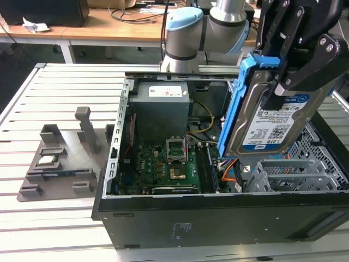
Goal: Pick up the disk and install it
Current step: 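Pick up the disk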
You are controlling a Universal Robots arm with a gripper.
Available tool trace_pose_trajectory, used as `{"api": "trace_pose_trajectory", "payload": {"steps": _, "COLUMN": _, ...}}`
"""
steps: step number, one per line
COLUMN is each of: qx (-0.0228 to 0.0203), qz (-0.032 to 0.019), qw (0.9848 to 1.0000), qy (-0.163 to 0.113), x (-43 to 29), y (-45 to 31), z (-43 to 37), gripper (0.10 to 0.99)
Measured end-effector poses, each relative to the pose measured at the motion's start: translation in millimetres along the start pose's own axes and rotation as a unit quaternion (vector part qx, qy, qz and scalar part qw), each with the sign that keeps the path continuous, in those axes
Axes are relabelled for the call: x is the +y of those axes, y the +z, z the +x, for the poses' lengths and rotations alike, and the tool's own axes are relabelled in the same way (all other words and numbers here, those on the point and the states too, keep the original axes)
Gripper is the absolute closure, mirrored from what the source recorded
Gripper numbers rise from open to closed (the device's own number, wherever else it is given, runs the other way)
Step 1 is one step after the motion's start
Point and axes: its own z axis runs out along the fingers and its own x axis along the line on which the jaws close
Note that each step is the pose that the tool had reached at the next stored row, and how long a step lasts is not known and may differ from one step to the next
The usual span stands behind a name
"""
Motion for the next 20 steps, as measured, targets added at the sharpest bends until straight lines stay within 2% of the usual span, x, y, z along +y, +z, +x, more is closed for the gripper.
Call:
{"api": "trace_pose_trajectory", "payload": {"steps": 7, "qx": 0.0001, "qz": -0.0001, "qw": 1.0, "qy": 0.001, "x": -19.0, "y": -0.8, "z": 0.3, "gripper": 0.722}}
{"api": "trace_pose_trajectory", "payload": {"steps": 12, "qx": 0.0005, "qz": -0.0001, "qw": 1.0, "qy": 0.001, "x": -38.1, "y": -1.5, "z": 0.7, "gripper": 0.722}}
{"api": "trace_pose_trajectory", "payload": {"steps": 20, "qx": 0.0011, "qz": -0.0002, "qw": 1.0, "qy": 0.002, "x": -53.3, "y": 0.5, "z": 0.9, "gripper": 0.722}}
